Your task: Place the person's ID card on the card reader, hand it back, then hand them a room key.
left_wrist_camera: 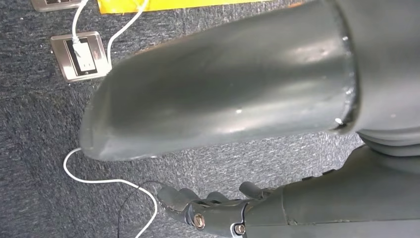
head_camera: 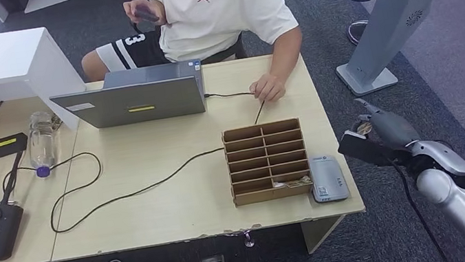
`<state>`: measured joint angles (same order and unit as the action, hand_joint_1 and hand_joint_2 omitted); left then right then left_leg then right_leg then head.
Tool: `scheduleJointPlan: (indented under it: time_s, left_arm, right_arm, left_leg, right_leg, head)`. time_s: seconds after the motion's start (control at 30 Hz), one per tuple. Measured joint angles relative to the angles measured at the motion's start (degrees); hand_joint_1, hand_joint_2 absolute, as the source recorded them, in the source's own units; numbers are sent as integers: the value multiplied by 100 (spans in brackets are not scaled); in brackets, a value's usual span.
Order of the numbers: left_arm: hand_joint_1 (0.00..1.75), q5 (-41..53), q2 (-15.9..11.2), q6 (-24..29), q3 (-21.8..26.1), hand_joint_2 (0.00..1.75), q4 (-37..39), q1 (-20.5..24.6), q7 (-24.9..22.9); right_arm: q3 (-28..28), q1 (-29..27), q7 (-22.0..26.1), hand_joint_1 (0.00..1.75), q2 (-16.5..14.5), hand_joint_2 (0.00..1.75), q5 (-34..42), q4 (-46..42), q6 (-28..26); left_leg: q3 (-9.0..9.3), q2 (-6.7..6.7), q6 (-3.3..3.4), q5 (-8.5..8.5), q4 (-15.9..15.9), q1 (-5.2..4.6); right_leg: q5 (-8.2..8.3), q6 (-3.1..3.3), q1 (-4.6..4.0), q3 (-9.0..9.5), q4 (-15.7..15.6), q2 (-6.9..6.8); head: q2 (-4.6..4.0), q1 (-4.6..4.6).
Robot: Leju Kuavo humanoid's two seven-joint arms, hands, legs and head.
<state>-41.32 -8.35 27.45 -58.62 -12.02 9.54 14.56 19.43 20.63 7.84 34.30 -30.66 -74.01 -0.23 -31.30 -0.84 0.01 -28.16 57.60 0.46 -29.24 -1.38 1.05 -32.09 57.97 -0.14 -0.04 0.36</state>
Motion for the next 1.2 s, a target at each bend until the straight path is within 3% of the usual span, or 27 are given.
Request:
scheduleJointPlan:
  time_s: [1.2]
  left_arm:
    - [0, 127, 23, 41, -2, 0, 0, 45, 0]
  right_arm:
    - [398, -659, -111, 175, -432, 175, -194, -125, 16]
  left_leg:
    - [1, 3, 0, 0, -1, 1]
  right_leg:
    - [0, 0, -1, -1, 0, 4]
  head:
    - [0, -1]
